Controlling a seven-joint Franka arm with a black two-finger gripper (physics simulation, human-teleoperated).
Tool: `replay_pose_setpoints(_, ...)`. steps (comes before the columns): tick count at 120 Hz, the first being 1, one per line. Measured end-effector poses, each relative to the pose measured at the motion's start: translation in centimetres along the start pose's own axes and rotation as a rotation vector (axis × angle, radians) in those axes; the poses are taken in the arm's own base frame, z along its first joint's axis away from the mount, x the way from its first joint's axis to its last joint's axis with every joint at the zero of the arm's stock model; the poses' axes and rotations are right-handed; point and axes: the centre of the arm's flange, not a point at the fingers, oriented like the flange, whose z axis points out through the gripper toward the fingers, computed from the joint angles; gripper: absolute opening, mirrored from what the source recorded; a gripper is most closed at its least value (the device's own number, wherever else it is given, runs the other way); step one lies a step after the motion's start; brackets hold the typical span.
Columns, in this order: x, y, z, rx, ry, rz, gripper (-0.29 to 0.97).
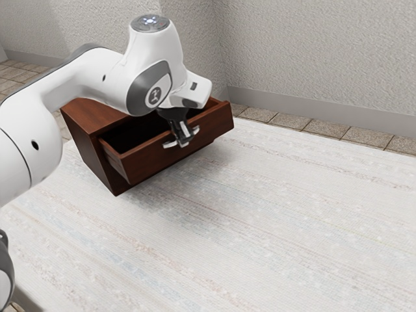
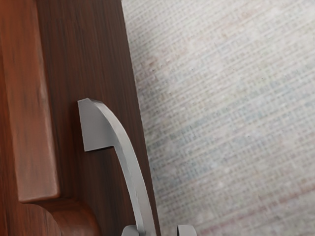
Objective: Pull the drawer handle with one arm to open the drawer
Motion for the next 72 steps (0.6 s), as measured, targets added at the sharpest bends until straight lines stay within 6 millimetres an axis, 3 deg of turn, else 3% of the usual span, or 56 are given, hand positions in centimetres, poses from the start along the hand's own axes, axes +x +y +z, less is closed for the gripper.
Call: replay_pose_setpoints(72,0.0,1.8,-0.7,-0.012,0.003,0.004,-0.06)
